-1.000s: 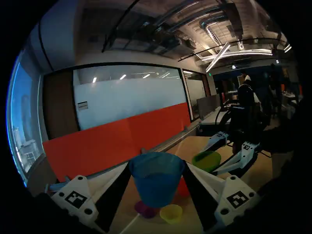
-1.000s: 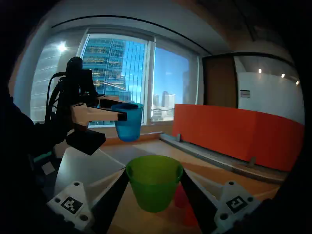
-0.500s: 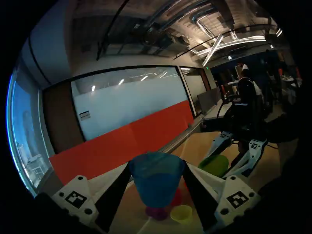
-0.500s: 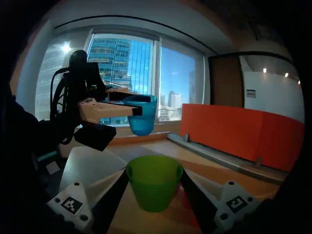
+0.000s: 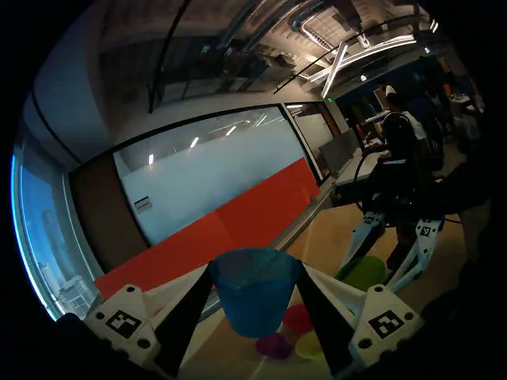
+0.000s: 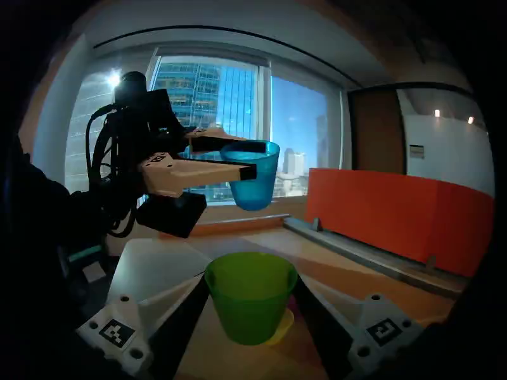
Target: Pour water
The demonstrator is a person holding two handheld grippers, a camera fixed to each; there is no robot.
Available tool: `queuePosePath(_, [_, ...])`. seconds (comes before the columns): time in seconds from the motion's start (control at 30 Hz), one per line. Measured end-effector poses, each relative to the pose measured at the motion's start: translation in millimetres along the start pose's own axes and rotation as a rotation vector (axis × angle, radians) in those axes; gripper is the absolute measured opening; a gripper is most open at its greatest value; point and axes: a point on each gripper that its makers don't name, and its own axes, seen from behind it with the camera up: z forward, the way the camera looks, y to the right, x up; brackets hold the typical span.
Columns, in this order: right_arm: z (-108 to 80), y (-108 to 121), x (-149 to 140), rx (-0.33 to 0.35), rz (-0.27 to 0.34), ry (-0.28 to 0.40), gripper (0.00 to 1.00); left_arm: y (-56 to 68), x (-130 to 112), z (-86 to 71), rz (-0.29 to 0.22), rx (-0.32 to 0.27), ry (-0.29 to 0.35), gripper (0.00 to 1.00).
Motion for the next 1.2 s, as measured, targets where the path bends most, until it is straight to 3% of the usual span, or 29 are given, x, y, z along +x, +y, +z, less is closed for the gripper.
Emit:
queuePosePath(0.57, [5.1,-16,-2,0.041,-0.004,-0.006,0.92,0.6,14,-3.4,0.147,0.022,-0.001,0.89])
queuePosePath(1.2, [8.4,-19,0,0.058,-0.002,0.0,0.92,5.9,32,-7.6,0.305,0.04,0.005,0.89])
